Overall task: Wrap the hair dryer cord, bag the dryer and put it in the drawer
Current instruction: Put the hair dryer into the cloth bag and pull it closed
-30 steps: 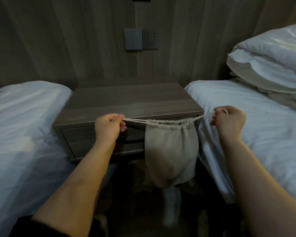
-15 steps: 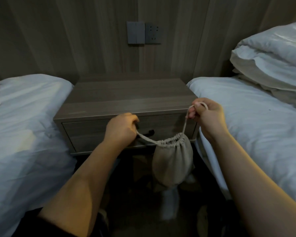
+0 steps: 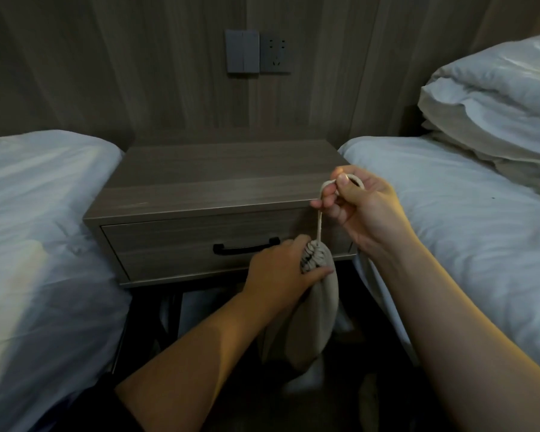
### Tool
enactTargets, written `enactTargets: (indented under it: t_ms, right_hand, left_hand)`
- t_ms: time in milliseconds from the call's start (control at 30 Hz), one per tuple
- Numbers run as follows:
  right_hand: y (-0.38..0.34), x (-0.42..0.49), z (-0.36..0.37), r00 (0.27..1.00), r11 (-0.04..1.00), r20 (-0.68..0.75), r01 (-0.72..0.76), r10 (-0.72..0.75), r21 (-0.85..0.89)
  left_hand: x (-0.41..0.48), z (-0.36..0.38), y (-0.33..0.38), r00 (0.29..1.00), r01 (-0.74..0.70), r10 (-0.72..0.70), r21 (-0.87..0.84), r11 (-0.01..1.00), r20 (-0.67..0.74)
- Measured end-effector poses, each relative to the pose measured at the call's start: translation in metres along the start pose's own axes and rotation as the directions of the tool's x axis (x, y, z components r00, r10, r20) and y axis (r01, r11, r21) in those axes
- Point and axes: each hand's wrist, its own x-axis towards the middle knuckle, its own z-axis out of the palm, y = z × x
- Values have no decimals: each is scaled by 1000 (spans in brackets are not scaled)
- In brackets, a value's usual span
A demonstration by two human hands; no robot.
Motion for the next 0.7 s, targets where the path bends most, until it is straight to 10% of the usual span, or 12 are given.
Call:
enactTargets:
  t_ms: [367, 467, 533, 600, 700]
  right_hand:
    - [-13, 3, -8, 974, 988, -194, 137, -120, 74]
    - [-7, 8, -24, 951, 964, -257, 110, -173, -242]
    - [-5, 17, -47, 922, 552, -227, -17, -315, -833]
    - [-2, 18, -54, 967, 97, -68, -45, -247, -994]
    - [6, 12, -44, 983, 199, 181, 172, 30, -965]
  left_hand:
    - [4, -19, -25, 986, -97, 115, -144, 985, 119]
    - [2, -17, -25, 976, -111, 118, -50, 993, 181]
    - [1, -16, -26, 976, -109, 114, -40, 993, 188]
    - [3, -17, -26, 980, -106, 115, -63, 992, 160]
    - [8, -21, -28, 987, -121, 133, -130, 984, 90]
